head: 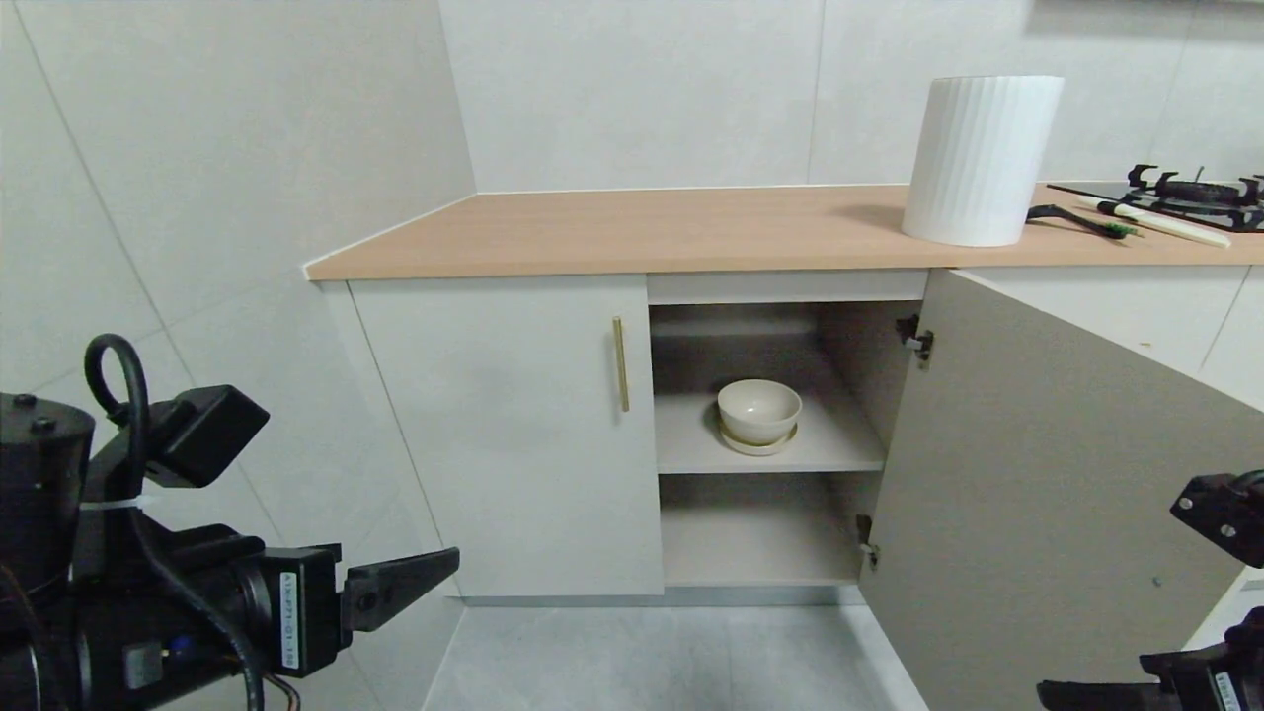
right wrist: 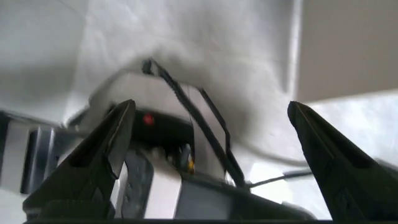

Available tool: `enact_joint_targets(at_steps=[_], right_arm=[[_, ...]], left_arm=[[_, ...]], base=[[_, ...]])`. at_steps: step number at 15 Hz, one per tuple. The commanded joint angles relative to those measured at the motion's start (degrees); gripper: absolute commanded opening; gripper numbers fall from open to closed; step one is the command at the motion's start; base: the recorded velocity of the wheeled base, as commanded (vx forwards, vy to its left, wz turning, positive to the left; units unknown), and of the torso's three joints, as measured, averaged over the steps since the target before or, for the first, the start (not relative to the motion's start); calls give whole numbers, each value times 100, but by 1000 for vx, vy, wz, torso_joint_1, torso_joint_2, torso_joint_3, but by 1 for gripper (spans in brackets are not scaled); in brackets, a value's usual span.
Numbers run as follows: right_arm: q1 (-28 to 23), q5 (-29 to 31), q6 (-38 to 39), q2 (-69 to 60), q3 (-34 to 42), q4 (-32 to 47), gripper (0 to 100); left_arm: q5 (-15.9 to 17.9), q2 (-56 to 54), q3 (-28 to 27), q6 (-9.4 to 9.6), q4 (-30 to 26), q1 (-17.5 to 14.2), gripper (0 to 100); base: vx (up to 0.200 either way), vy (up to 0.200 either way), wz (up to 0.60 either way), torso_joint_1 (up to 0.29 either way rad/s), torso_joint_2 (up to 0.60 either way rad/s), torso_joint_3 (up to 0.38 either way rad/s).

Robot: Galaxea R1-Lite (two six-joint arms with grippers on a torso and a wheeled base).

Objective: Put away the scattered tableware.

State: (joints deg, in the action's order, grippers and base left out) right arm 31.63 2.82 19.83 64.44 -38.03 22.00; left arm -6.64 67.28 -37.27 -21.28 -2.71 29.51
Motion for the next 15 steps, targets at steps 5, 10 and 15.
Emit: enact_joint_targets(at_steps=[5, 10, 15], right_arm=[[1, 8, -305, -336, -442, 1069, 100], [-483, 808, -322, -362, -793, 1588, 100], [-1748, 835, -691, -371, -1092, 1561, 100]], left_arm=[[-4, 13, 9, -7, -2, 2, 100], [5, 22, 18, -7, -2, 2, 100], [5, 31, 26, -7, 7, 2, 100]], base=[[0, -200, 0, 6, 2, 2], [0, 0, 0, 0, 0, 0], [0, 0, 0, 0, 0, 0]])
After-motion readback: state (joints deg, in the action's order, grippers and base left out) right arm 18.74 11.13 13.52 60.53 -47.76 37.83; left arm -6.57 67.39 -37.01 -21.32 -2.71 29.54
